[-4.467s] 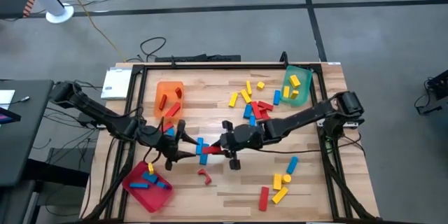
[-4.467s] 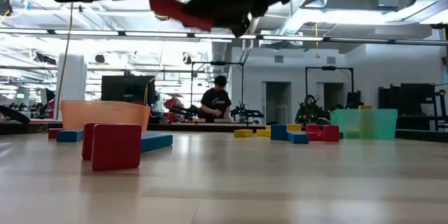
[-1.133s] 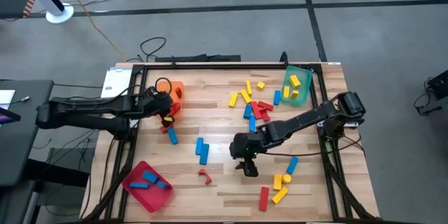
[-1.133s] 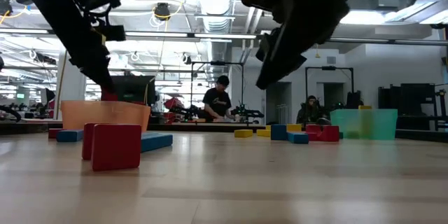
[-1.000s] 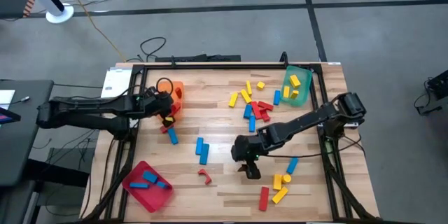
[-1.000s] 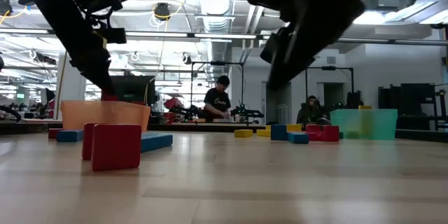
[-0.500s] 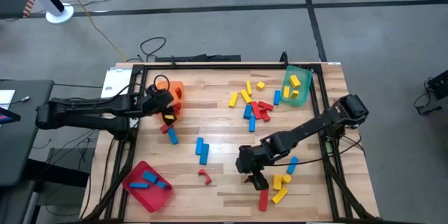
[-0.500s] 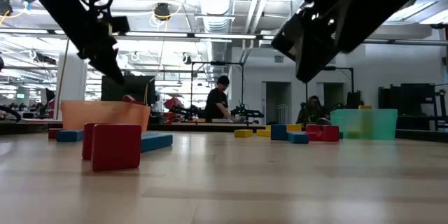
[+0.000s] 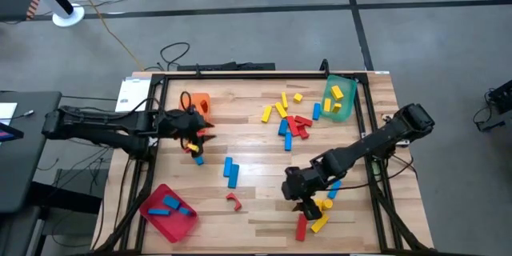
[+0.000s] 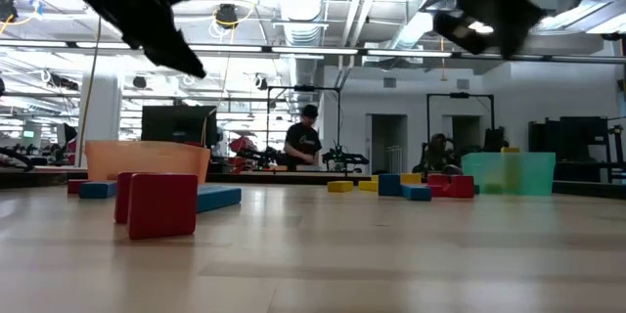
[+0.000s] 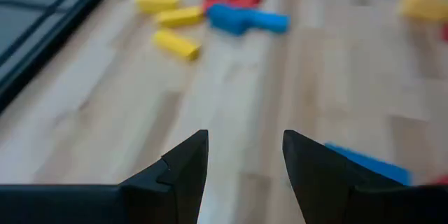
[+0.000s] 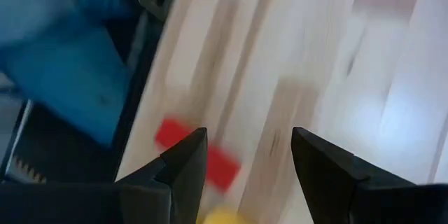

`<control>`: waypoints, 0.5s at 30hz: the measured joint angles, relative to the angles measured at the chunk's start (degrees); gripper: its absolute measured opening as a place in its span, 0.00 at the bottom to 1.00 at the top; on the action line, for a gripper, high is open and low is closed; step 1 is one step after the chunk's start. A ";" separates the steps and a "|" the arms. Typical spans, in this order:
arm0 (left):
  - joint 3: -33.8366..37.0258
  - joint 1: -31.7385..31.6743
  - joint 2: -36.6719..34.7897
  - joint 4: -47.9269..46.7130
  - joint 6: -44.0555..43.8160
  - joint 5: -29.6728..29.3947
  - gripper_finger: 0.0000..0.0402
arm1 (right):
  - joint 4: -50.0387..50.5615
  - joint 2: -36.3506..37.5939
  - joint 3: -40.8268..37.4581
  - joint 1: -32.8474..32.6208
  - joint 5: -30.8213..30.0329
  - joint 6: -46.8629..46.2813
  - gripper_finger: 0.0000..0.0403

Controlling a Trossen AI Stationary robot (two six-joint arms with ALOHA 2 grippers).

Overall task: Sort blocks
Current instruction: Put the yellow wooden block into the green bin

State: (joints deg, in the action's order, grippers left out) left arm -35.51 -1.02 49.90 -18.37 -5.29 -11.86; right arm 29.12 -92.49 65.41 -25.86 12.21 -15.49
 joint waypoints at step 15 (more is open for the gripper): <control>0.00 13.79 12.82 18.74 5.10 0.91 0.45 | 12.71 -0.57 -0.04 -9.77 -8.23 -2.65 0.54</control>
State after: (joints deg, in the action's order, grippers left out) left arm -35.51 12.77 62.72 0.37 -0.20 -10.95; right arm 41.82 -93.06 65.36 -35.62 3.98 -18.14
